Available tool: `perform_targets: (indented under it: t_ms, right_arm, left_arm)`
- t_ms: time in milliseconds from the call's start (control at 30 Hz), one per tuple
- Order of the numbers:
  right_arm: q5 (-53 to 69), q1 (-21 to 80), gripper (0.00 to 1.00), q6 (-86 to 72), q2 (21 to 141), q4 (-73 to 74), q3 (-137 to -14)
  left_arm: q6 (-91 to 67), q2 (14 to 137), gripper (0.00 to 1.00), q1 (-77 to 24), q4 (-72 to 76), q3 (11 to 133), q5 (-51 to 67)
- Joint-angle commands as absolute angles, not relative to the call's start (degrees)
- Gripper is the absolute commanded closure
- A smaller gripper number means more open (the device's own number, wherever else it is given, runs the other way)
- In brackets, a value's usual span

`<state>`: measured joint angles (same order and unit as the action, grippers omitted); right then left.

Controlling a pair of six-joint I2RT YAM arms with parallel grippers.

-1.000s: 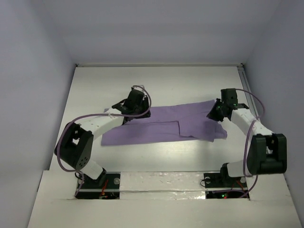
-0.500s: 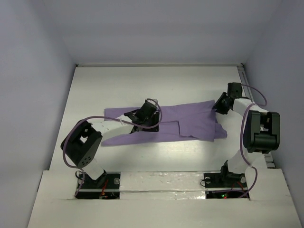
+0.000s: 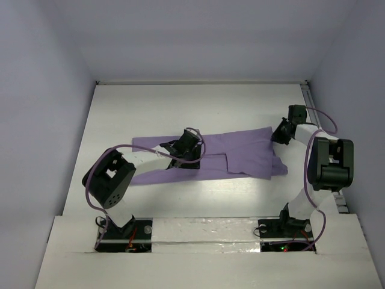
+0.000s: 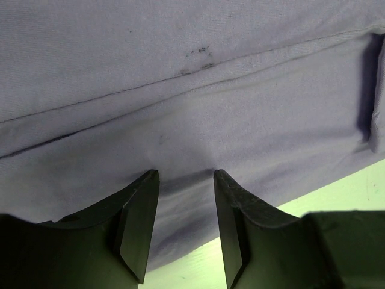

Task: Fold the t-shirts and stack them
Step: Fold the other side of the tshirt into a rectangle

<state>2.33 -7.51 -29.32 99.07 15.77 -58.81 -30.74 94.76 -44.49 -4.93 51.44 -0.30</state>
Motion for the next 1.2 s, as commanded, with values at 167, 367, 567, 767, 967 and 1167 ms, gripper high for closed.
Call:
perform_targets:
  t_ms: [167, 367, 567, 767, 967, 1167]
  right_arm:
    - [0.35, -7.73, 0.98, -27.16, 98.88, 15.03, -62.93]
    - [-1.23, -7.73, 0.99, -26.72, 101.24, 15.64, -66.18]
    - [-1.14, -7.73, 0.99, -26.28, 103.53, 15.38, -68.03]
    - [-0.79, -7.73, 0.97, -25.40, 105.64, 13.98, -69.69]
    - [-1.31, -7.73, 0.89, -25.05, 106.70, 16.50, -73.12]
    - [-2.47, -7.73, 0.50, -26.19, 98.45, 20.91, -70.41]
  left_arm:
    - [-30.94, 96.68, 0.61, -44.82, -4.75, 50.54, -0.97]
    - [-30.76, 97.21, 0.62, -44.82, -5.01, 49.49, -0.97]
    - [-30.59, 97.47, 0.62, -44.82, -5.19, 48.69, -1.23]
    - [-30.67, 97.56, 0.62, -44.82, -5.36, 48.51, -0.97]
    - [-30.32, 96.94, 0.60, -44.82, -7.37, 50.44, -0.62]
    - [-27.52, 91.86, 0.53, -45.35, -13.78, 57.45, -3.58]
